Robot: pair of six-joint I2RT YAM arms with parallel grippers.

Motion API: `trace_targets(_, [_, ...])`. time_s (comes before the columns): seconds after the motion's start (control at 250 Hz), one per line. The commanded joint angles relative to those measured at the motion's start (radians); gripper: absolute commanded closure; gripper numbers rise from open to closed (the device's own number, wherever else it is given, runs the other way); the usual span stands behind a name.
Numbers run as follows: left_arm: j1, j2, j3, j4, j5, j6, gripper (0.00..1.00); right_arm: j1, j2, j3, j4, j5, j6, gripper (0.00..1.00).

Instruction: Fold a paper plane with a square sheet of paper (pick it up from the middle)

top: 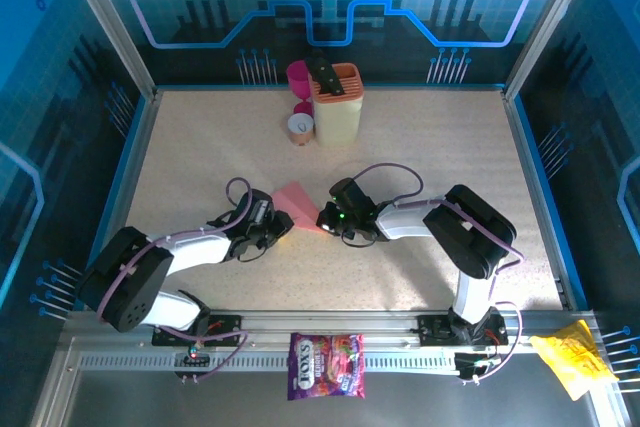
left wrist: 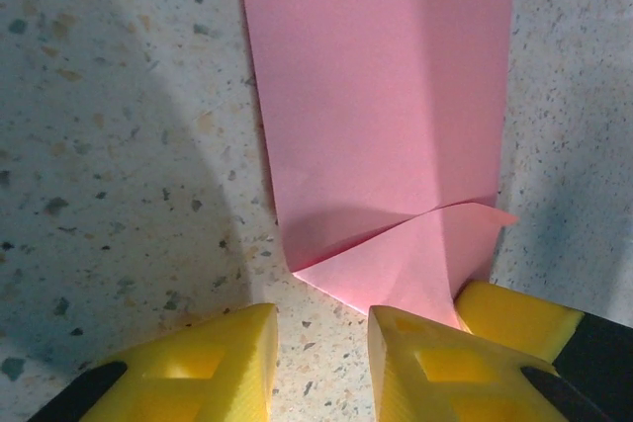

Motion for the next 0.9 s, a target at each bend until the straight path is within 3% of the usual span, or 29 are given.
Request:
trace_targets(0.0, [-0.002, 0.014, 0.025, -0.004, -0.017, 0.016, 0.68, 0.018, 0.091, -0.065, -0.188, 0.034, 0.011, 1.0])
trace_targets(0.899, [0.057, 0.096, 0.068, 0.119, 0.007, 0.066, 0.73, 0.018, 0.104, -0.077, -0.185, 0.036, 0.008, 1.0])
